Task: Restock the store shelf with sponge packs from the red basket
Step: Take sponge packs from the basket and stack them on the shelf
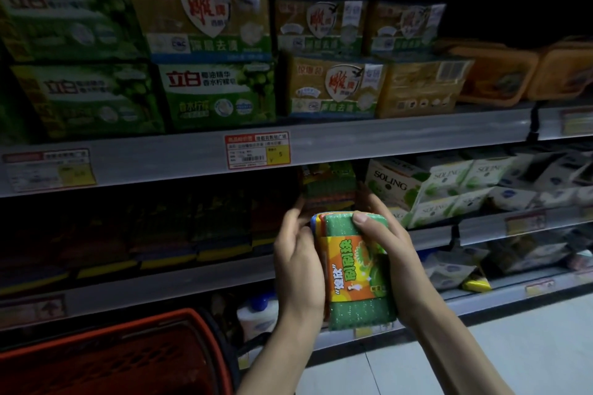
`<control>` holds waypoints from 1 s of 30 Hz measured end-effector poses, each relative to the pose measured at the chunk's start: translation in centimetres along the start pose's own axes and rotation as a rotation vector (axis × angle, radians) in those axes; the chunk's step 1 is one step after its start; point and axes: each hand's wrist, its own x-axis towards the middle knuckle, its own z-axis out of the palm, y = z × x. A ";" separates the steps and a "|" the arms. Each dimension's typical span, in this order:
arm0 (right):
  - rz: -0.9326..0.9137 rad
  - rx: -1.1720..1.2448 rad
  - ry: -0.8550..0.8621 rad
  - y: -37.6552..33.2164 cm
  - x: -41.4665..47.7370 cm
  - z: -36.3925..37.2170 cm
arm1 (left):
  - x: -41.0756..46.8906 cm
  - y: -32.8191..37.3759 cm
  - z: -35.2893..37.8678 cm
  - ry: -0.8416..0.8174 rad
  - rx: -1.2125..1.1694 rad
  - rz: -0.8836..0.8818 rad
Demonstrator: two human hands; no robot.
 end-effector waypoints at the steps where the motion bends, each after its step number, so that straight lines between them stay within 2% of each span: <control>1: 0.002 -0.004 0.007 0.1 0.1 -0.1 | 0.1 0.1 0.0 -0.003 -0.001 -0.005; 8: 0.016 -0.012 0.044 0.5 0.4 -0.4 | 0.3 0.4 0.0 -0.026 -0.039 -0.032; 15: 0.024 -0.007 0.051 0.3 0.5 -0.4 | 0.0 0.2 0.1 -0.017 0.094 0.029; 30: 0.020 -0.043 0.085 -0.3 -0.1 0.6 | 0.3 1.1 0.0 0.009 0.130 0.029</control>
